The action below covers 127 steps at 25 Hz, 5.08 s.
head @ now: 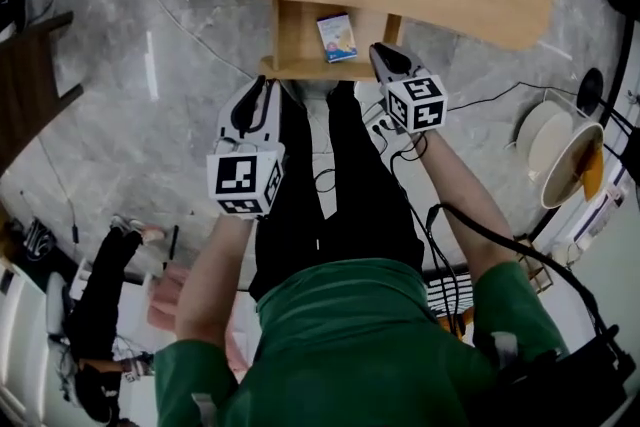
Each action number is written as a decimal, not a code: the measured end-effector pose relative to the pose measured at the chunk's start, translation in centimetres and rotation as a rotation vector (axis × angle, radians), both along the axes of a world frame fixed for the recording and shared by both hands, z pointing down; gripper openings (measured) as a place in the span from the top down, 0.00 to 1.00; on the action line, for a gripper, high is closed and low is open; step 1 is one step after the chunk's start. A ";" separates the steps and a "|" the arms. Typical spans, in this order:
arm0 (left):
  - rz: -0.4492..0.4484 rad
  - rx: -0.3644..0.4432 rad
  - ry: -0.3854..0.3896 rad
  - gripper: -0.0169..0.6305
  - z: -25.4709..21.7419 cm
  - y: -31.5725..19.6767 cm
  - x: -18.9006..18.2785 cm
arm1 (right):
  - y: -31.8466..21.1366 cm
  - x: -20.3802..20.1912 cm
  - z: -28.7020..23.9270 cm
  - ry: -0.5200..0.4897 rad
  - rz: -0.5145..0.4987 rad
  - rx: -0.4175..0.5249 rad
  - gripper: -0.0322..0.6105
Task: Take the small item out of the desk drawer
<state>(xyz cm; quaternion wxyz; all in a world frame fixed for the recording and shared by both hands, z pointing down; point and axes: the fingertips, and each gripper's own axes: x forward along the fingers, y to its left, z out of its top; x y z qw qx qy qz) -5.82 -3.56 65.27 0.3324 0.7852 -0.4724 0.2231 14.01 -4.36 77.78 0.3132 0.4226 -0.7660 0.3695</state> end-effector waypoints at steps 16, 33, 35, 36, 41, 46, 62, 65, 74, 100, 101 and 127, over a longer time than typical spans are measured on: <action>0.005 -0.094 0.002 0.86 9.8 2.3 1.1 | 1.8 0.3 15.6 0.083 -0.112 -0.156 0.82; -0.012 -0.149 0.052 0.86 13.2 1.8 0.6 | 3.0 0.0 24.7 0.098 -0.114 -0.377 0.72; -0.016 -0.146 0.055 0.86 11.8 1.3 0.7 | 3.3 -0.1 23.8 0.102 -0.117 -0.399 0.75; -0.015 -0.144 0.054 0.86 11.2 1.2 0.7 | 3.5 -0.1 23.5 0.104 -0.116 -0.411 0.78; -0.007 -0.133 0.060 0.86 11.7 0.6 1.1 | 3.6 -0.4 24.2 0.094 -0.112 -0.421 0.84; 0.003 -0.127 0.052 0.86 11.2 0.2 1.8 | 3.8 -0.5 22.5 0.074 -0.127 -0.402 0.87; 0.016 -0.059 0.039 0.86 6.6 -0.9 2.8 | 4.0 -1.0 16.5 -0.013 -0.122 -0.333 0.88; 0.016 -0.032 0.038 0.86 4.4 -1.3 3.0 | 3.6 -0.9 13.9 -0.041 -0.105 -0.317 0.88; 0.012 0.007 0.037 0.86 1.0 -0.8 4.5 | 1.0 0.8 8.0 -0.122 -0.016 -0.236 0.88; -0.228 -0.029 0.035 0.86 2.5 -0.8 -1.5 | -20.6 -5.4 5.6 -0.129 -0.104 -0.159 0.88; -0.233 -0.033 0.036 0.86 2.8 -1.0 -1.7 | -21.2 -5.9 5.9 -0.145 -0.091 -0.173 0.88; -0.253 0.026 0.012 0.86 -0.1 -5.1 -3.8 | -26.0 -5.0 -1.3 -0.038 -0.012 0.153 0.82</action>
